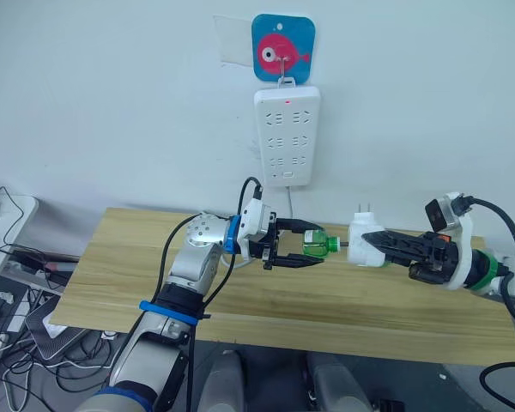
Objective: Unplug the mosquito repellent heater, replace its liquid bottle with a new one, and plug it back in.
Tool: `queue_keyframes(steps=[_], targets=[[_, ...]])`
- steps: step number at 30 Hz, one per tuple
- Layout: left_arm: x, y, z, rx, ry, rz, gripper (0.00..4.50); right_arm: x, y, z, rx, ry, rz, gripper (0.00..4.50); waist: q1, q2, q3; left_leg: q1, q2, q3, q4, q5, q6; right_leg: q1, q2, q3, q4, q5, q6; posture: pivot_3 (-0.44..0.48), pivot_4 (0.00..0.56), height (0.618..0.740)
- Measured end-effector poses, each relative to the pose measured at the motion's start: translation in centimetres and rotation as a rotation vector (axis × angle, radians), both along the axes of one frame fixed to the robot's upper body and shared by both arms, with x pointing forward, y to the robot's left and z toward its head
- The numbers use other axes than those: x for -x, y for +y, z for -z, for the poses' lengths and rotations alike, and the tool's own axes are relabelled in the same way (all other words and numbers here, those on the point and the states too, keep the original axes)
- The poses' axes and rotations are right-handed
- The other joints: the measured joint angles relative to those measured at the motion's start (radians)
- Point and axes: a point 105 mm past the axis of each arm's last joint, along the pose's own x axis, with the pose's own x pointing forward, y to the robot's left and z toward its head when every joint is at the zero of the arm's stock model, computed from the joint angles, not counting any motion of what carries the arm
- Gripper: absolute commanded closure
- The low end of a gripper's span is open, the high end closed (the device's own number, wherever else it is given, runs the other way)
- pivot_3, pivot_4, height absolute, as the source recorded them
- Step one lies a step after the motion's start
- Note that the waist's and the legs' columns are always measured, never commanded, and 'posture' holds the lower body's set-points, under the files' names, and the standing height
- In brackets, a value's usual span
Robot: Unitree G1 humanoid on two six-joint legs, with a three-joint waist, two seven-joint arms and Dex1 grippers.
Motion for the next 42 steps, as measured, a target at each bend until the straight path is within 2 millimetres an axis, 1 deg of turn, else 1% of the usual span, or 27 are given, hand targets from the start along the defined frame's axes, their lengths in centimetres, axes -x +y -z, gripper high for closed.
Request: queue_keyframes(steps=[11, 15, 23, 29, 34, 42], targets=[[0.0, -0.1, 0.0, 0.000, 0.012, 0.004, 2.24, -0.1, 0.1, 0.1, 0.006, 0.006, 0.001, 1.56, 0.000, 0.000, 0.000, 0.000, 0.000, 0.000, 0.000, 0.000, 0.000, 0.000, 0.000, 0.000, 0.000, 0.000, 0.000, 0.019, 0.167, 0.740], [0.3, -0.5, -0.1, 0.003, 0.008, 0.021, 2.24, 0.0, 0.8, 0.2, 0.007, 0.009, -0.031, 1.56, 0.001, 0.000, -0.001, 0.000, 0.000, 0.000, 0.001, 0.000, 0.000, 0.000, 0.000, 0.000, 0.001, 0.000, 0.000, 0.018, 0.166, 0.740], [0.6, -0.6, -0.1, -0.004, -0.005, 0.039, 2.24, 0.2, 1.1, 0.3, 0.026, 0.007, -0.049, 1.56, 0.000, 0.000, -0.001, 0.000, 0.000, 0.000, 0.002, 0.000, 0.000, 0.000, 0.000, 0.000, 0.001, 0.000, 0.000, 0.019, 0.165, 0.740], [0.4, -0.2, -0.1, -0.013, -0.019, 0.023, 2.24, -0.3, 1.8, 0.2, 0.040, -0.009, -0.040, 1.56, 0.000, 0.001, -0.001, 0.000, 0.000, 0.000, 0.002, 0.000, 0.000, 0.000, 0.000, 0.000, 0.003, 0.000, 0.000, 0.015, 0.163, 0.740], [0.1, 0.4, -0.1, -0.016, -0.023, 0.001, 2.24, -0.5, 2.6, 0.1, 0.087, -0.037, -0.026, 1.56, 0.000, 0.000, -0.001, 0.000, 0.000, 0.000, 0.003, 0.000, 0.000, 0.000, 0.000, 0.000, 0.003, 0.000, 0.000, 0.014, 0.163, 0.740], [0.1, 0.5, 0.1, -0.015, -0.017, -0.001, 2.24, -0.5, 2.8, 0.0, 0.122, -0.043, -0.040, 1.56, 0.000, 0.000, -0.002, -0.001, 0.000, -0.001, 0.007, 0.000, 0.000, 0.000, 0.000, -0.001, 0.006, 0.000, 0.000, 0.019, 0.165, 0.740]])
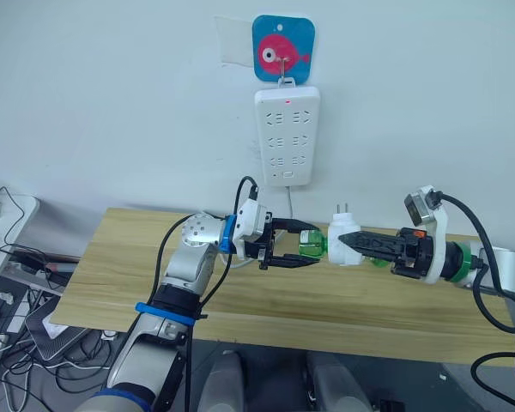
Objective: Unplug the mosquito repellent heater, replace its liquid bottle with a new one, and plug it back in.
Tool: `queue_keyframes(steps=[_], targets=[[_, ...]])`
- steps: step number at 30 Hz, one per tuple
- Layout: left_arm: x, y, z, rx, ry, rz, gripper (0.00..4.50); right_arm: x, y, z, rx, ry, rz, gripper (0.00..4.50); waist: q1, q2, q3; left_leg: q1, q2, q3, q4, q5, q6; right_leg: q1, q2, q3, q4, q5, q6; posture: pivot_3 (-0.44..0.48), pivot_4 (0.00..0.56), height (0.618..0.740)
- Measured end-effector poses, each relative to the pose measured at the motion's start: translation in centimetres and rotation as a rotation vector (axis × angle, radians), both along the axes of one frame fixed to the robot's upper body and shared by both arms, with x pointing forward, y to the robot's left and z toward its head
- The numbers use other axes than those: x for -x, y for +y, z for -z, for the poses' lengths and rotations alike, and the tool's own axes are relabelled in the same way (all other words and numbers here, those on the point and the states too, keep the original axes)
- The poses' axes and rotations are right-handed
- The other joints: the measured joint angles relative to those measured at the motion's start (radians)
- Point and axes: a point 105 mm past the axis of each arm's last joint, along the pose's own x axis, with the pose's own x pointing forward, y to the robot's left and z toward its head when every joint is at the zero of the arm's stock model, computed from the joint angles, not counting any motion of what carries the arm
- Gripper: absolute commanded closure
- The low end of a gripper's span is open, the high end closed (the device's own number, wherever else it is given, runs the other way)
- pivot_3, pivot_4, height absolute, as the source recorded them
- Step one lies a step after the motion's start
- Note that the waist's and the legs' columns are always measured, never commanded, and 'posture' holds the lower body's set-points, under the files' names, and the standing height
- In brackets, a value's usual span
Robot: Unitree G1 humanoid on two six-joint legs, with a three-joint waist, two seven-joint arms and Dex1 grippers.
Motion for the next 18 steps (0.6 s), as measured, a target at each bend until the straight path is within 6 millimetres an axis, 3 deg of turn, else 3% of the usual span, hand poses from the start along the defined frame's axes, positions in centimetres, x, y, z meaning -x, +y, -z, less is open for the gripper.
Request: queue_keyframes(steps=[4, 8, 9, 18], targets=[[0.0, 0.1, 0.1, 0.007, 0.011, -0.002, 2.24, 0.0, 0.0, 0.0, 0.000, 0.004, -0.011, 1.56, 0.000, 0.000, 0.000, 0.000, 0.000, 0.000, 0.004, 0.000, 0.000, 0.000, 0.000, 0.000, 0.004, 0.000, 0.000, 0.019, 0.168, 0.740], [0.1, -0.8, -0.3, 0.042, 0.052, 0.004, 2.24, 0.4, 0.7, 0.0, 0.004, 0.010, -0.063, 0.18, -0.001, 0.000, 0.000, 0.000, 0.000, 0.000, 0.005, 0.000, 0.000, 0.000, 0.000, 0.000, 0.005, 0.000, 0.000, 0.023, 0.173, 0.740], [0.3, -1.5, -0.4, 0.053, 0.070, 0.021, 2.24, 0.7, 1.1, 0.3, 0.004, 0.023, -0.092, 0.02, 0.000, 0.000, 0.000, 0.000, 0.000, 0.000, 0.005, 0.000, 0.000, 0.000, 0.000, 0.000, 0.005, 0.000, 0.000, 0.023, 0.173, 0.740], [0.0, -1.7, -0.5, 0.059, 0.107, -0.008, 2.24, 0.9, 1.1, 0.4, 0.023, 0.031, -0.112, 0.02, -0.002, 0.000, 0.000, 0.001, 0.000, 0.000, 0.006, 0.000, 0.000, 0.000, 0.001, 0.001, 0.007, 0.000, 0.000, 0.026, 0.186, 0.740]])
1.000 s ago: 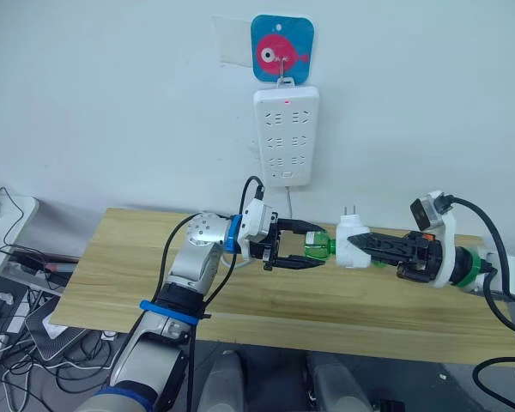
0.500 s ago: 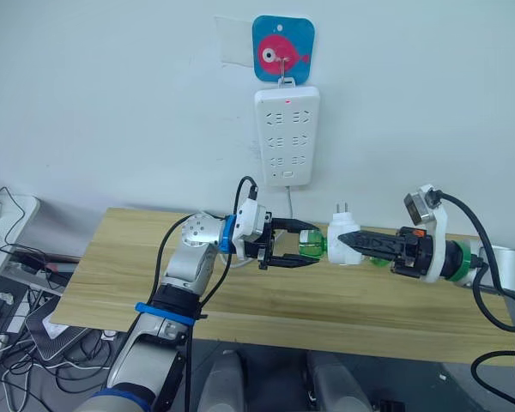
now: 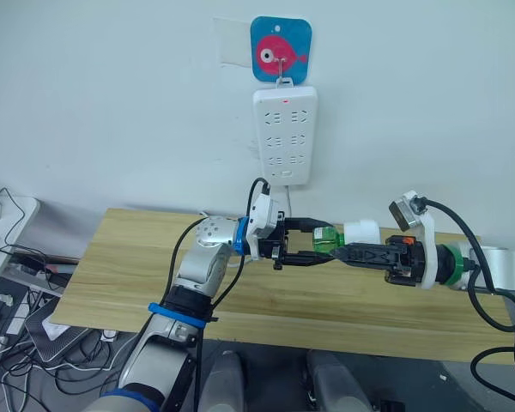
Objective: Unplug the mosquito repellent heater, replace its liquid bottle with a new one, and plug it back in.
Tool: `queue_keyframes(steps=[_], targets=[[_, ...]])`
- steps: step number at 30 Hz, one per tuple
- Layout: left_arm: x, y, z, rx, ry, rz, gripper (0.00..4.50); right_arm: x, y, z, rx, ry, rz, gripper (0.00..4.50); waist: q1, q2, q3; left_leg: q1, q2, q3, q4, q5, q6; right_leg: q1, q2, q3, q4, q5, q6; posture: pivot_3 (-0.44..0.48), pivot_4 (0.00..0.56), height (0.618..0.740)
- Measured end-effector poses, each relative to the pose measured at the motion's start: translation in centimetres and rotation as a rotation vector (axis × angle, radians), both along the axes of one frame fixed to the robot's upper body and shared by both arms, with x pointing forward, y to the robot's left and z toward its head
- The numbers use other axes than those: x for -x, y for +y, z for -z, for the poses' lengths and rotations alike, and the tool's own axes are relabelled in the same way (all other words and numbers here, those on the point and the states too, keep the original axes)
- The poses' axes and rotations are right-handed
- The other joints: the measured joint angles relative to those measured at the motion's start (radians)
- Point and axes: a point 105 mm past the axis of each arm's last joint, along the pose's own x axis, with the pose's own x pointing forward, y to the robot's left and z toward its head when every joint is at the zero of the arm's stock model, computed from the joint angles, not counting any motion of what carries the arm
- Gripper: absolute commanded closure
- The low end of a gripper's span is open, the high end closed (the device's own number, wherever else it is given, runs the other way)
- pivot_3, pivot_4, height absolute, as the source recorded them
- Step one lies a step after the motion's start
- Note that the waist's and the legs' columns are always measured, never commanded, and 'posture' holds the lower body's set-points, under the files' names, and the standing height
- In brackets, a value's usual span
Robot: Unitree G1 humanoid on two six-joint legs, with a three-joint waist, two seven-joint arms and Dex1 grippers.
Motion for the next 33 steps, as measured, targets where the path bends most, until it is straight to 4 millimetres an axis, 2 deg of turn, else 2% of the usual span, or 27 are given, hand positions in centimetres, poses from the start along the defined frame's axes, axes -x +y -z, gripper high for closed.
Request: queue_keyframes(steps=[8, 17, 20, 23, 26, 30, 33], targets=[[-0.2, -0.1, -0.1, 0.007, 0.006, -0.020, 2.24, 0.6, 0.3, 0.1, -0.015, 0.017, -0.048, 0.02, 0.001, 0.000, 0.000, 0.000, 0.000, 0.000, 0.000, 0.000, 0.000, 0.000, 0.000, 0.000, 0.000, 0.000, 0.000, 0.026, 0.191, 0.740], [-0.9, 0.1, -0.7, 0.026, 0.007, -0.051, 2.24, 3.3, -2.0, 1.1, 0.036, 0.107, -0.098, 0.02, 0.003, 0.000, 0.000, 0.000, 0.000, 0.000, 0.000, 0.000, 0.000, 0.000, 0.000, 0.000, -0.001, 0.000, 0.000, 0.023, 0.190, 0.740], [-1.0, 0.2, -0.7, 0.028, 0.008, -0.054, 2.24, 3.0, -4.5, 1.3, 0.105, 0.130, 0.017, 0.59, 0.004, -0.001, 0.000, -0.001, 0.000, 0.000, 0.000, 0.000, 0.000, 0.000, 0.000, 0.000, -0.002, 0.000, 0.000, 0.023, 0.192, 0.740], [-1.0, 0.3, -0.7, 0.025, 0.007, -0.057, 2.24, 1.1, -7.0, 0.9, 0.121, 0.101, 0.167, 1.69, -0.001, -0.001, 0.000, 0.000, 0.000, 0.001, 0.000, 0.000, 0.000, 0.000, 0.000, 0.001, -0.001, 0.000, 0.001, 0.022, 0.190, 0.740], [-1.0, 0.3, -0.7, 0.025, 0.011, -0.053, 2.24, -0.4, -8.5, 1.4, 0.150, 0.082, 0.258, 2.80, -0.001, -0.001, 0.000, 0.001, 0.000, 0.001, 0.000, 0.000, 0.000, 0.000, 0.001, 0.001, -0.001, 0.000, 0.001, 0.019, 0.188, 0.740], [-0.8, 0.3, -0.5, 0.013, 0.027, -0.032, 2.24, -4.4, -9.9, 1.1, 0.152, -0.022, 0.398, 4.32, -0.005, 0.000, 0.000, 0.001, 0.001, 0.001, 0.000, 0.000, 0.000, 0.000, 0.001, 0.002, -0.001, 0.000, 0.001, 0.016, 0.185, 0.740], [-0.8, 0.5, -0.5, 0.005, 0.046, -0.024, 2.24, -6.8, -8.6, 0.7, 0.102, -0.080, 0.413, 4.42, -0.008, 0.000, 0.000, 0.001, 0.002, 0.001, -0.001, 0.000, 0.000, 0.000, 0.002, 0.002, -0.001, 0.000, 0.000, 0.016, 0.185, 0.740]])
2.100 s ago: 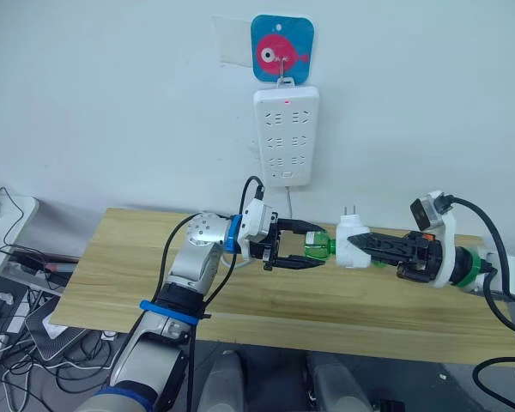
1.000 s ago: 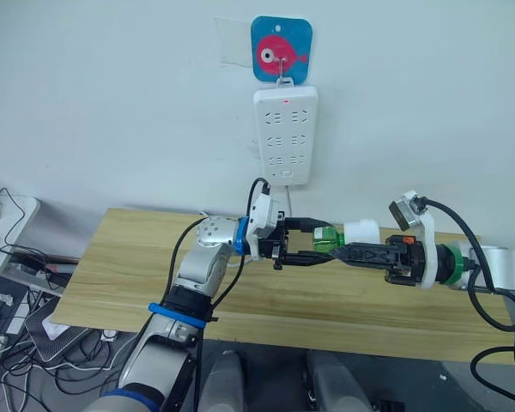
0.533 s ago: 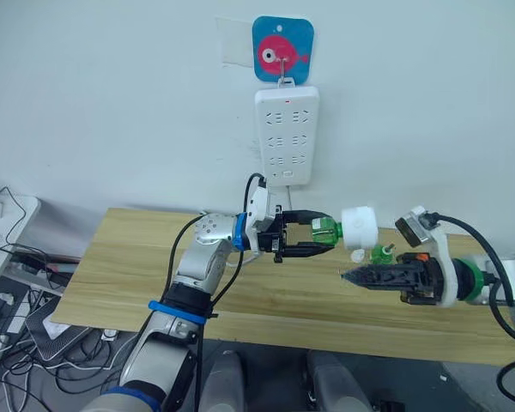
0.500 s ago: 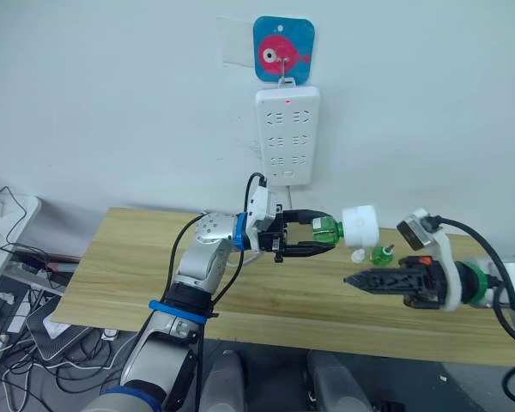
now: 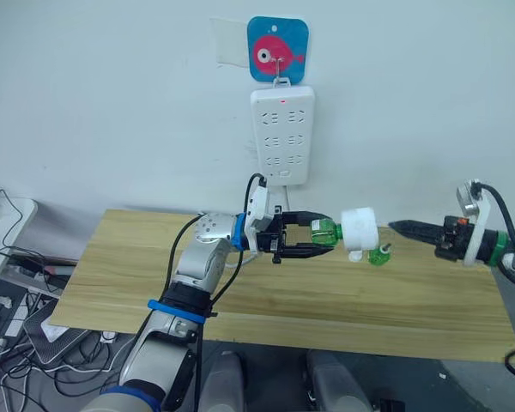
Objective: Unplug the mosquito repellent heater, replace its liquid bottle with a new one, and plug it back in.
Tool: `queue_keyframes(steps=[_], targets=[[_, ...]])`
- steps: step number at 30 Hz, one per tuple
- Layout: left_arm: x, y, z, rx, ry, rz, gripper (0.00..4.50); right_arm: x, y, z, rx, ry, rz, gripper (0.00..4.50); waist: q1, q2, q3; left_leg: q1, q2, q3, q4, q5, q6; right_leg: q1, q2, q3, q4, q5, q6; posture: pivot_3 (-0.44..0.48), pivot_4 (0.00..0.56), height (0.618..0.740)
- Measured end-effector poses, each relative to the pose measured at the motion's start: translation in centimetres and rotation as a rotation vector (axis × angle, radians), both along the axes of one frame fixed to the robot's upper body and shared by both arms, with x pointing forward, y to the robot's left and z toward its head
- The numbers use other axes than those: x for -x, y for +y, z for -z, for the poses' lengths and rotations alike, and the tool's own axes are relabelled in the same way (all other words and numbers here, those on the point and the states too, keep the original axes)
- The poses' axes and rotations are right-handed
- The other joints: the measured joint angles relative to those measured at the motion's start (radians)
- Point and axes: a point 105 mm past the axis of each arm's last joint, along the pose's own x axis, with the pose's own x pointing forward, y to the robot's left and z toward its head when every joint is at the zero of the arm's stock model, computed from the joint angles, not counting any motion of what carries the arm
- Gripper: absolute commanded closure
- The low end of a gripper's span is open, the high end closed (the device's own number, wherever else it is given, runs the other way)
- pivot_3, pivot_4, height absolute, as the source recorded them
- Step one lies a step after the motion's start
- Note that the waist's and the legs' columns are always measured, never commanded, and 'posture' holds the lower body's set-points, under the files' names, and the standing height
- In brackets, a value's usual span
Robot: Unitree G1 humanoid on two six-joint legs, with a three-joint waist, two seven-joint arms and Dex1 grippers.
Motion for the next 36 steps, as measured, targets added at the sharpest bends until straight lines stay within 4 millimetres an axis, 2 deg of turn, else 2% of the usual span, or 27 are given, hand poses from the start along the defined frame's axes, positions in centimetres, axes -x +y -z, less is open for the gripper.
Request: queue_keyframes(steps=[3, 7, 14, 17, 21, 24, 28, 32, 36], targets=[[0.2, -0.2, 0.0, -0.005, 0.011, 0.018, 2.24, -0.6, 2.2, 0.5, -0.044, -0.004, -0.050, 4.42, 0.007, 0.000, 0.000, -0.001, 0.000, -0.001, 0.000, 0.000, 0.000, 0.000, 0.000, -0.001, 0.000, 0.000, 0.000, 0.023, 0.188, 0.740], [0.3, -0.1, -0.1, -0.011, 0.017, 0.024, 2.24, 0.3, 4.7, 1.0, -0.068, 0.018, -0.142, 4.42, 0.013, 0.000, 0.000, -0.002, -0.001, -0.001, 0.000, 0.000, 0.000, 0.000, -0.001, -0.001, -0.001, 0.000, 0.000, 0.026, 0.190, 0.740], [0.2, 0.1, -0.4, -0.003, 0.014, 0.008, 2.24, 4.8, 7.1, 1.4, -0.112, 0.080, -0.315, 4.42, 0.014, 0.000, 0.000, -0.003, -0.001, -0.002, 0.000, 0.000, 0.000, 0.000, -0.002, -0.003, -0.002, 0.000, 0.000, 0.024, 0.194, 0.740], [0.0, 0.3, -0.3, -0.013, 0.006, -0.008, 2.24, 7.2, 7.9, 0.1, -0.142, 0.074, -0.400, 4.42, 0.010, 0.000, 0.000, -0.003, -0.001, -0.002, 0.000, 0.000, 0.000, 0.000, -0.002, -0.002, -0.002, 0.000, 0.000, 0.021, 0.196, 0.740], [-0.3, 0.4, 0.5, -0.033, 0.027, -0.019, 2.24, 8.3, 8.7, -1.8, -0.172, 0.004, -0.462, 4.42, 0.005, 0.000, 0.000, -0.002, -0.001, -0.001, 0.000, 0.000, 0.000, 0.000, -0.001, -0.001, -0.002, 0.000, 0.000, 0.011, 0.194, 0.740], [-0.3, 0.4, 0.7, -0.047, 0.025, -0.017, 2.24, 8.0, 9.0, -2.9, -0.183, -0.042, -0.477, 4.42, 0.005, 0.000, 0.000, -0.002, -0.001, -0.001, 0.000, 0.000, 0.000, 0.000, -0.001, -0.001, -0.002, 0.000, 0.000, 0.006, 0.192, 0.740], [0.1, 0.3, 0.9, -0.062, 0.014, 0.009, 2.24, 7.0, 9.4, -5.6, -0.180, -0.148, -0.488, 4.42, 0.007, 0.000, 0.000, -0.002, 0.000, -0.001, 0.000, 0.000, 0.000, 0.000, -0.001, -0.001, -0.002, 0.000, 0.000, -0.002, 0.188, 0.740], [0.2, 0.3, 1.0, -0.069, 0.007, 0.022, 2.24, 5.6, 9.3, -7.0, -0.170, -0.183, -0.450, 4.42, 0.008, 0.000, 0.000, -0.002, -0.001, -0.001, 0.000, 0.000, 0.000, 0.000, -0.001, -0.001, -0.003, 0.000, 0.000, -0.006, 0.183, 0.740], [0.3, 0.3, 1.0, -0.073, 0.006, 0.031, 2.24, 4.5, 8.6, -6.3, -0.092, -0.143, -0.392, 4.42, 0.008, 0.000, 0.000, -0.003, 0.000, -0.001, 0.000, 0.000, 0.000, 0.000, -0.001, -0.002, -0.004, 0.000, 0.000, -0.003, 0.181, 0.740]])
